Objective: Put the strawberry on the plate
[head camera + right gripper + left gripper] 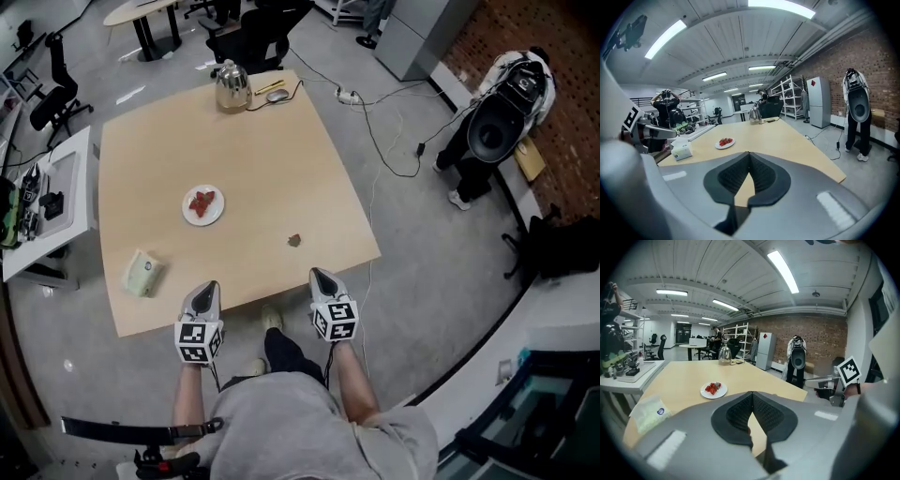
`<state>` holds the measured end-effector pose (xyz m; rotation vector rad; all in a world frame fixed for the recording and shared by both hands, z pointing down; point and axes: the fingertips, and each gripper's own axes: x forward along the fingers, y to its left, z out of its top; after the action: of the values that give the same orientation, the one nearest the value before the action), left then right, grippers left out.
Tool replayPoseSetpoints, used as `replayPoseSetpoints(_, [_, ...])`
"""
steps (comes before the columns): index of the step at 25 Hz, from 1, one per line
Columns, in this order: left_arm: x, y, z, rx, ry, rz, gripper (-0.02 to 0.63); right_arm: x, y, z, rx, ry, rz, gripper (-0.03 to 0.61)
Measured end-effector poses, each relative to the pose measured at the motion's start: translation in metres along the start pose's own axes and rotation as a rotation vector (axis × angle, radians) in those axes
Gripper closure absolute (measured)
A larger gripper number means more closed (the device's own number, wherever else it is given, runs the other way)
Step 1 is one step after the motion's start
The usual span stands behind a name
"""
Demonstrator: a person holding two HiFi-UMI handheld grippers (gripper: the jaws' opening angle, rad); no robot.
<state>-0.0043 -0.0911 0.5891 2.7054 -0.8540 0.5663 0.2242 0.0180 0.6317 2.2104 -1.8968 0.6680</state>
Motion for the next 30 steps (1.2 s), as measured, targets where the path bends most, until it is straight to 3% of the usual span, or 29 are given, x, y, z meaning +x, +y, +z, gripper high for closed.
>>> replayPoseSetpoints(15, [0.033,0.012,-0.023,-0.046,0.124,0.072,0.594,0.083,-0.031,-0.038,-0.001,0.159,0.071,0.570])
replayPoseSetpoints(25, [0.039,0.031,-0.030,-0.079,0.161,0.144,0.594,0.135,-0.044,-0.062,0.000,0.258,0.097,0.445])
replayPoseSetpoints(30, [0.039,0.041,-0.031,-0.100,0.175,0.179,0.595,0.153,-0.048,-0.069,-0.007,0.299,0.104,0.413])
